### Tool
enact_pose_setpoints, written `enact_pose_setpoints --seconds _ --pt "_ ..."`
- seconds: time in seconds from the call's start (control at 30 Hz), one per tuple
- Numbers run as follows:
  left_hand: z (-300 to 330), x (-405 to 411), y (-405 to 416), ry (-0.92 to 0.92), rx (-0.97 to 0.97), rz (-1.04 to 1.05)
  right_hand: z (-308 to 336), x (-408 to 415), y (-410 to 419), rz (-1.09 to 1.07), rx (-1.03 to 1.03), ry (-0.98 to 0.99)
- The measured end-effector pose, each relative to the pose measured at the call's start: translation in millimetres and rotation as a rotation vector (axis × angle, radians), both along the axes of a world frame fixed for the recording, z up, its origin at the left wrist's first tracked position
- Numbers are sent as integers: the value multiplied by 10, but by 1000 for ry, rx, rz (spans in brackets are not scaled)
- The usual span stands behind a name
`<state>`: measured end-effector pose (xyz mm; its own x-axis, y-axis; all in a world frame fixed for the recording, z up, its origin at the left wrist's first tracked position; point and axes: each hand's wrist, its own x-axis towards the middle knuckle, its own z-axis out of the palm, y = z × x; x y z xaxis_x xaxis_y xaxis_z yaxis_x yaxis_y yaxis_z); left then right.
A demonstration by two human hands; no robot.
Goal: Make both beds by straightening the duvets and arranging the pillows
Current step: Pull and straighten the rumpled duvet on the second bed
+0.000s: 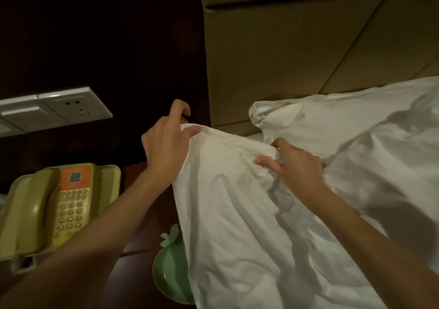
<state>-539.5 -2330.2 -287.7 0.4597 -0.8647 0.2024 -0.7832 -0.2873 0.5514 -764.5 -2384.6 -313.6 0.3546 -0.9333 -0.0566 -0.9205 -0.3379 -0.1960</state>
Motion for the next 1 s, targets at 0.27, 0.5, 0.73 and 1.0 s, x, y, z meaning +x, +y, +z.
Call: enact_pose_setpoints --seconds 0.27,0.5,0.73,1.0 --pt "40 251 -214 -8 -86 76 348 384 -598 -45 -185 -23" --pt "167 545 -572 -41 -210 150 666 666 -1102 89 -378 2" --pt "-255 546 -687 152 -173 235 280 738 -1340 225 -654 -122" --pt "-915 284 -710 143 -53 203 -463 587 -1331 184 -625 -106"
